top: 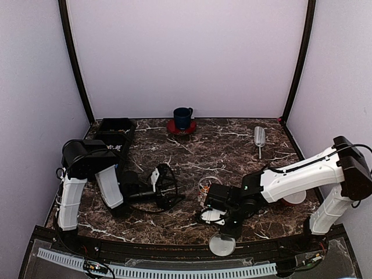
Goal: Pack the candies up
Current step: Pick up the packing bottle from the corner of the board, then pass from the right arm to the left
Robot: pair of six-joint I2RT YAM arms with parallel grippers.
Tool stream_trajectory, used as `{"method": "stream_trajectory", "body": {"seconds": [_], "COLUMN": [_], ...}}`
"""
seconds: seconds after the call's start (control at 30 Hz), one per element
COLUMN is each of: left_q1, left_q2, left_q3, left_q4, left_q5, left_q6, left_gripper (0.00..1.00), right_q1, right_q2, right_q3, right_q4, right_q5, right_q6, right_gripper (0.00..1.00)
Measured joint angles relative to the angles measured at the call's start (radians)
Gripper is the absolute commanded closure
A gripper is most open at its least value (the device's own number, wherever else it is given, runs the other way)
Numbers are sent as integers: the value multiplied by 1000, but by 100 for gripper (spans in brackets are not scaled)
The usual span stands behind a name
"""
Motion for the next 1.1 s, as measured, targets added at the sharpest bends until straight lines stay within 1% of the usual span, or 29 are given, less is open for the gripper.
{"method": "stream_trajectory", "body": {"seconds": [0.27, 0.43, 0.57, 0.73, 0.93, 1.03, 1.1], "left_q1": [-7, -58, -84, -105, -122, -151, -181], "left_q2": [0, -6, -46, -175, -336, -440, -511], "left_q3": [16, 51, 53, 58, 51, 40, 37], "left_q4": [-2, -44, -113, -253, -385, -468, -532], "left_q5": [31, -6, -52, -134, -213, -257, -285], "left_q6": [-31, -31, -26, -11, 13, 91, 180], "left_gripper": [1, 1, 1, 1, 1, 1, 1], "right_q1": [0, -3, -26, -79, -124, -153, -176], "right_q2": [-129, -258, -381, -508, -523, -496, -473], "right_q3": [37, 58, 65, 69, 70, 91, 115], "right_q4": [0, 10, 29, 84, 140, 138, 132], "right_q5": [33, 101, 170, 279, 380, 380, 364], "right_q6": [0, 2, 11, 30, 56, 77, 92], "right_gripper": [100, 100, 100, 100, 100, 100, 100]}}
